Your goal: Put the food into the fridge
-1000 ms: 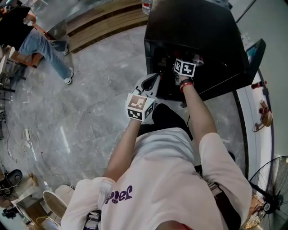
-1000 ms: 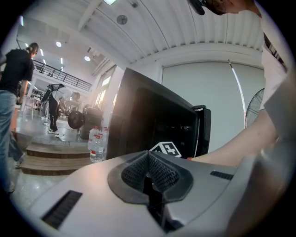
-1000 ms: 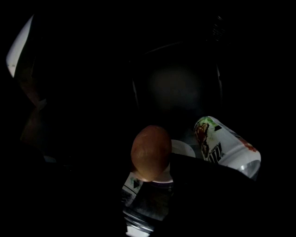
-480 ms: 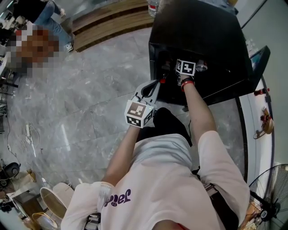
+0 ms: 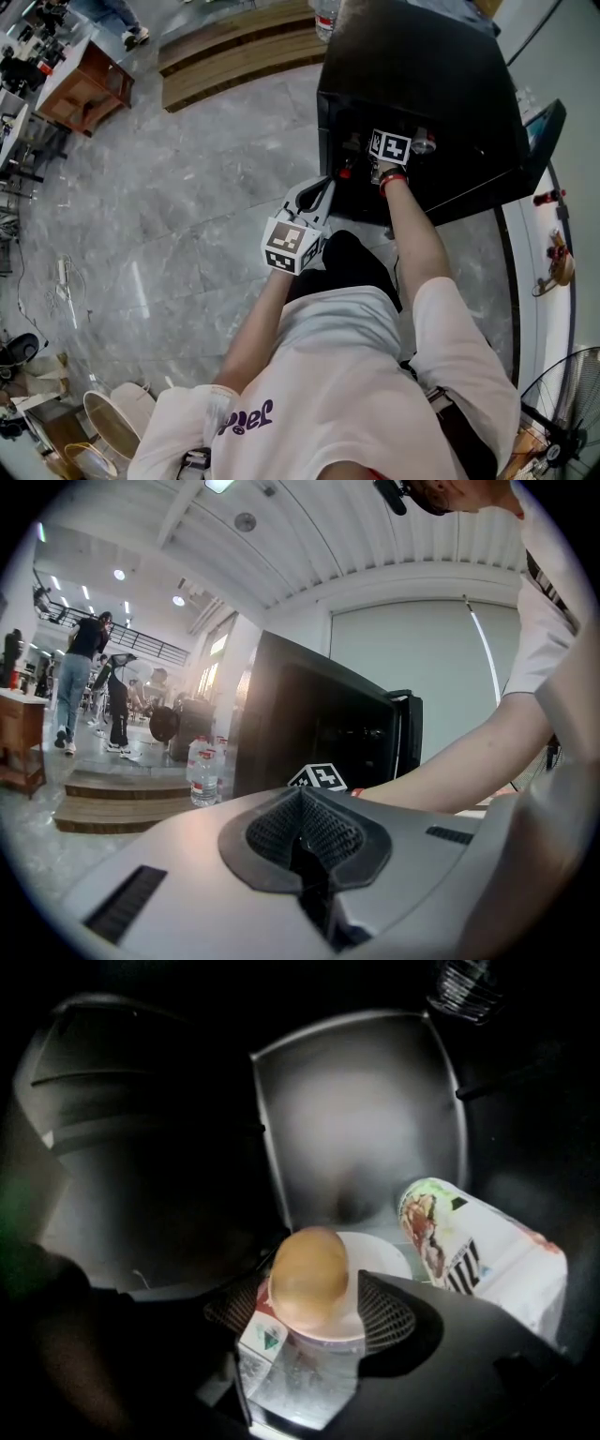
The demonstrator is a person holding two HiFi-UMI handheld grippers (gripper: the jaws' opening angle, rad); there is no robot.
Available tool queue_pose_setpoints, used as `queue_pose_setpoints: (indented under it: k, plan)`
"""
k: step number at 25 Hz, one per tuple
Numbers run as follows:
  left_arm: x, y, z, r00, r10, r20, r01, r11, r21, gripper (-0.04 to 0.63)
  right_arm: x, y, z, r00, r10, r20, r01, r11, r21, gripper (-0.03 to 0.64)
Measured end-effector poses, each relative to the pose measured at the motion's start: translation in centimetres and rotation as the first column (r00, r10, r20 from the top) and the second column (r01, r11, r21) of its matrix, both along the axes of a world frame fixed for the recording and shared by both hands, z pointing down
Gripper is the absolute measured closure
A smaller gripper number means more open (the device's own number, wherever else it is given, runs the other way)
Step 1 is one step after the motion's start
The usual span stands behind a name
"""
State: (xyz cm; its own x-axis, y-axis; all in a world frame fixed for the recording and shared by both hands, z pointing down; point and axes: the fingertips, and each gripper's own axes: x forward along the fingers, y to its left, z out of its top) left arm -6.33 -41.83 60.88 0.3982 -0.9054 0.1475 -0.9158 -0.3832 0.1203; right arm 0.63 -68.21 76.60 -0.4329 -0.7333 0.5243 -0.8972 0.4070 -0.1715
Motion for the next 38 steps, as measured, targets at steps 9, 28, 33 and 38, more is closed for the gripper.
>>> queue_pose_setpoints:
  k: [9, 28, 33, 38]
  plan:
    - [0.8, 1.1, -1.8, 1.0, 0.025, -0.004, -0.025, 1.0, -0.009, 0.577, 1.6, 3.7, -2.1, 0.999, 0.01, 0.03, -0.011, 1.0, 0.02, 0.27]
    - [1.6, 7.5, -9.4, 0.997, 0.077, -0.011, -0.078, 0.993, -0.084, 0.577, 4.2, 15.6, -10.7, 1.0, -0.001, 0.004, 0.001, 1.0, 0.006, 0.282]
    - [0.7, 8.7, -10.7, 0.997, 0.078, -0.003, -0.078, 0.992, -0.103, 0.577, 4.8, 18.2, -13.1, 1.0, 0.006, 0.015, -0.006, 1.0, 0.014, 0.285]
    - [-0.4, 10.1, -12.5, 0.998, 0.068, 0.015, -0.066, 0.991, -0.114, 0.577, 6.0, 21.8, -15.6, 0.999, 0.026, 0.025, -0.026, 1.0, 0.003, 0.296]
